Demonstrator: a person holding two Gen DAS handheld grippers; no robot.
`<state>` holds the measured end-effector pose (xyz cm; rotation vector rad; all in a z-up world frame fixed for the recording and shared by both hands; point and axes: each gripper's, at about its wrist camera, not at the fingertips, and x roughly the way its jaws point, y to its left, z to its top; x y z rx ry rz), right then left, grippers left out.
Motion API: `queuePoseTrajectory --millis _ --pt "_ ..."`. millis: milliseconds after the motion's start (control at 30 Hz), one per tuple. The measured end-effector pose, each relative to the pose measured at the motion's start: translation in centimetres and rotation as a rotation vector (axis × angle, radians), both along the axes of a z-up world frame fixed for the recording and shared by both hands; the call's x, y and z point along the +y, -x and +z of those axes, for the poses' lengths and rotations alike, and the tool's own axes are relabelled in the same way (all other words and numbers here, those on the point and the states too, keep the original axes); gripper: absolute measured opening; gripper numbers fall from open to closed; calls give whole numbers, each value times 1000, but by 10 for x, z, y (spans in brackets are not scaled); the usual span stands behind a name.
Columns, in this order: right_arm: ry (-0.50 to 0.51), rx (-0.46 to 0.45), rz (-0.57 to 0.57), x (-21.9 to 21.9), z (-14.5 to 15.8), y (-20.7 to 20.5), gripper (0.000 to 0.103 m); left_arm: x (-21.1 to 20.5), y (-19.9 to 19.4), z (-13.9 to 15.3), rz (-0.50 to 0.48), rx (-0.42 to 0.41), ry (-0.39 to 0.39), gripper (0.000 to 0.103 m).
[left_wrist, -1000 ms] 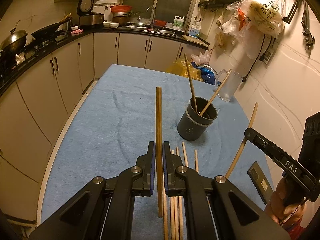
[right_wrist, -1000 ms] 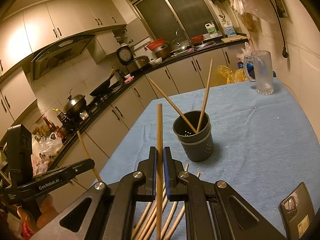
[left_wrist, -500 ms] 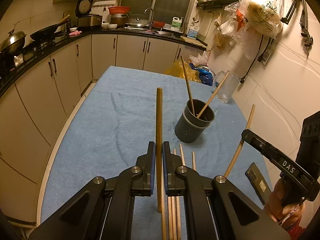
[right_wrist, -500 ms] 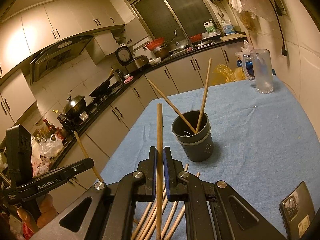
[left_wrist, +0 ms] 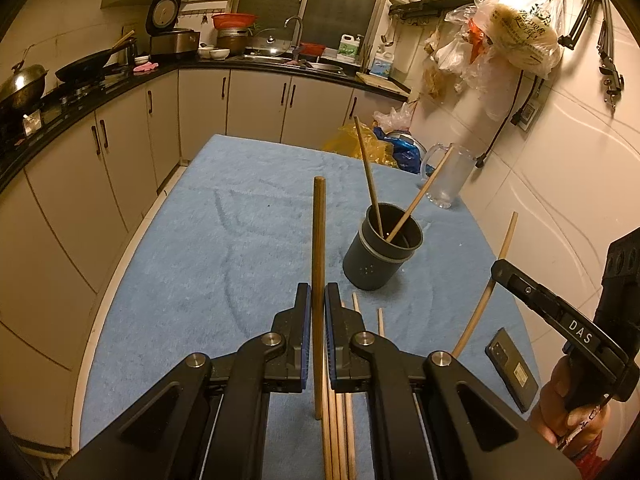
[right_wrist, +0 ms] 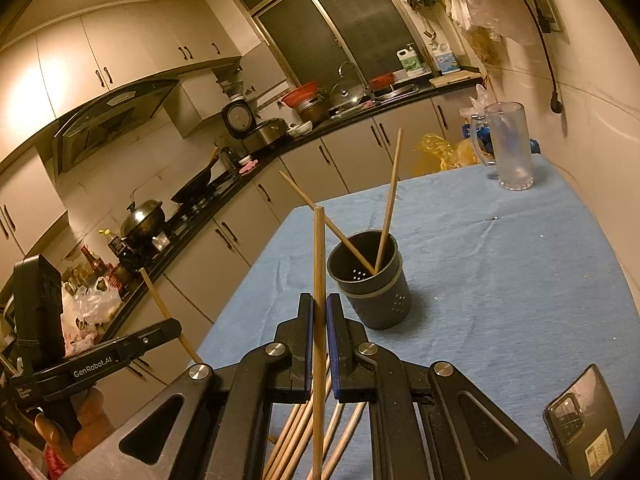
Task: Organize utensils
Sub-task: 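Lift both held chopsticks and carry them above the utensil holder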
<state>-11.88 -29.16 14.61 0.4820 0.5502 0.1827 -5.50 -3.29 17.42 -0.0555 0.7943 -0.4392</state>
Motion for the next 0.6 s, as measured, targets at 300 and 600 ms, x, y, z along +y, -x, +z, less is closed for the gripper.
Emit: queuePoseTrajectory --millis 300,600 --pt "1 -23 -24 -8 12 1 7 -11 -5 21 -26 -39 9 6" --pt "-17 -66 -80 -29 38 -1 7 -30 -14 56 -66 -96 15 6"
